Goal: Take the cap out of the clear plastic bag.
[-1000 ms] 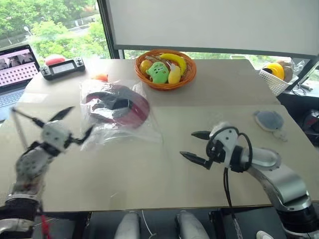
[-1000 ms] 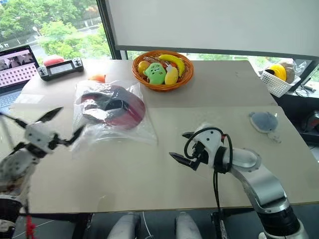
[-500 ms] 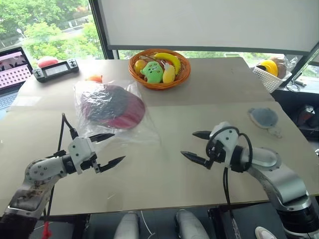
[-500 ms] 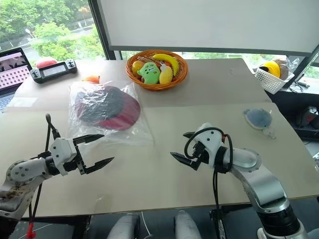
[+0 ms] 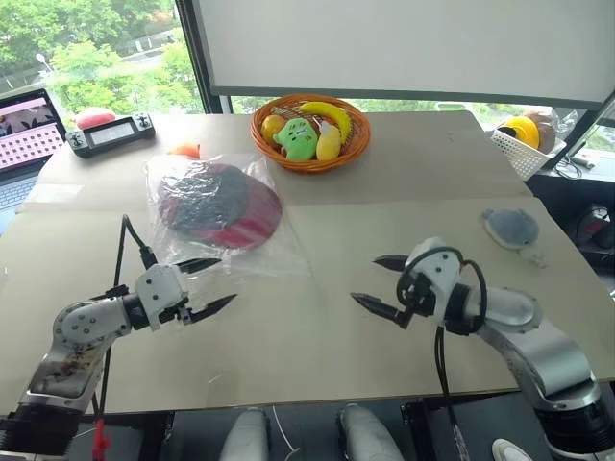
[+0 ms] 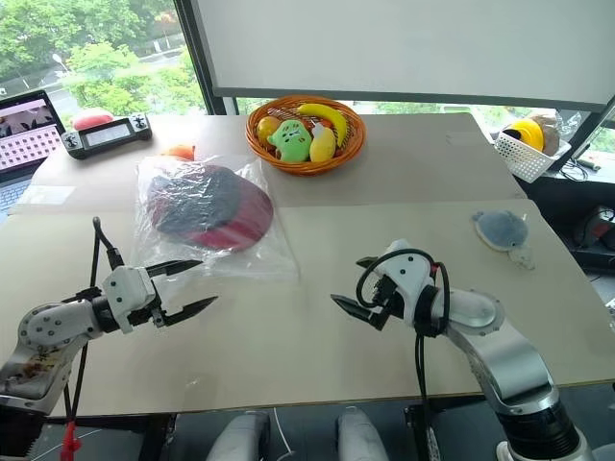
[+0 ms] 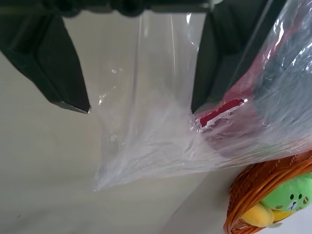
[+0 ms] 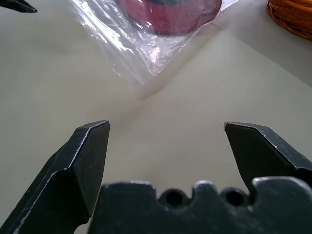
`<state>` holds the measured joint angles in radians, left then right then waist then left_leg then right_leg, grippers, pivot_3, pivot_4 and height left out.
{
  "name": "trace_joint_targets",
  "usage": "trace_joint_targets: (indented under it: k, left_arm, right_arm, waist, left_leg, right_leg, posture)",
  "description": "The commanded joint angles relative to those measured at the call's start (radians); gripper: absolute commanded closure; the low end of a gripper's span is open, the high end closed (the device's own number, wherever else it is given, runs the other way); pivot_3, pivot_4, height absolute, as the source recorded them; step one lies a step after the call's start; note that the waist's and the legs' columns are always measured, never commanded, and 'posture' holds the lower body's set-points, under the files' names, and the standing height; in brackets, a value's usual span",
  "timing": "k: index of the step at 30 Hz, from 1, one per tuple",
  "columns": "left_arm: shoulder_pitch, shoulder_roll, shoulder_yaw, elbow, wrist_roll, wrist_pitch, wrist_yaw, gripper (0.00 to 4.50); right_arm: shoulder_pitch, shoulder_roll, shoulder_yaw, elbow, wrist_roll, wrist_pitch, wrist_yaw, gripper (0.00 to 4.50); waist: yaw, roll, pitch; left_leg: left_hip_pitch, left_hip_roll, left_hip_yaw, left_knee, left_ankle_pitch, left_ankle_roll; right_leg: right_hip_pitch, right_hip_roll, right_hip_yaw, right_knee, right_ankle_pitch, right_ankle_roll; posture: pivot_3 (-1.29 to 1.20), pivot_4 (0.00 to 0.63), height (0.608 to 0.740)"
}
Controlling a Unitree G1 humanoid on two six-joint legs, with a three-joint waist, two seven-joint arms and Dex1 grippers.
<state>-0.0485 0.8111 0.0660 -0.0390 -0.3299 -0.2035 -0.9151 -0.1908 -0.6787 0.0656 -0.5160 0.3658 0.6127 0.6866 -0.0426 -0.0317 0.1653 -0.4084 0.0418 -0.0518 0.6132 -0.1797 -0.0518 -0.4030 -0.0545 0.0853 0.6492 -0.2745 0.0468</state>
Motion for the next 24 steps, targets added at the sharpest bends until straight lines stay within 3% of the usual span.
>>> trace_joint_targets:
  k: [1, 5, 7, 16, 24]
  left_arm:
    - [-0.009, -0.009, 0.036, -0.007, 0.011, -0.024, -0.003, 2.55]
    - [-0.017, -0.021, 0.034, -0.003, 0.027, -0.026, -0.001, 3.98]
    - [-0.02, -0.024, 0.033, -0.002, 0.032, -0.022, 0.002, 4.39]
    - [-0.076, -0.053, 0.044, -0.008, 0.027, 0.024, 0.038, 4.39]
    - [-0.294, 0.037, 0.082, -0.047, -0.218, 0.427, -0.061, 4.39]
  right_arm:
    - [-0.007, 0.001, -0.026, -0.033, -0.003, -0.021, -0.006, 0.0]
    - [-0.009, 0.001, -0.025, -0.032, -0.002, -0.021, -0.007, 0.0]
    - [-0.012, 0.002, -0.025, -0.032, -0.001, -0.019, -0.007, 0.0]
    - [-0.01, 0.002, -0.026, -0.034, -0.001, -0.016, -0.011, 0.0]
    - [-0.015, 0.003, -0.023, -0.043, 0.01, -0.01, -0.009, 0.0]
  waist:
    - [0.0, 0.0, 0.0]
    - [0.0, 0.0, 0.0]
    - [0.0, 0.0, 0.0]
    - [0.0, 0.0, 0.0]
    - [0.001, 0.0, 0.0]
  left_leg:
    - [0.0, 0.0, 0.0, 0.0, 0.0, 0.0]
    - [0.0, 0.0, 0.0, 0.0, 0.0, 0.0]
    - [0.0, 0.0, 0.0, 0.0, 0.0, 0.0]
    - [0.0, 0.0, 0.0, 0.001, 0.0, 0.0]
    - [-0.001, 0.0, -0.001, 0.003, 0.0, 0.0]
  right_leg:
    - [0.0, 0.0, 0.0, 0.0, 0.0, 0.0]
    - [0.0, 0.0, 0.0, 0.0, 0.0, -0.001]
    - [0.0, 0.0, 0.0, 0.0, 0.0, -0.001]
    - [0.0, 0.0, 0.0, 0.0, 0.001, -0.001]
    - [0.001, 0.0, -0.001, 0.002, 0.0, 0.001]
  posture:
    - [0.0, 0.15, 0.735]
    - [0.0, 0.15, 0.735]
    - [0.0, 0.15, 0.735]
    - [0.0, 0.15, 0.735]
    - [0.0, 0.15, 0.735]
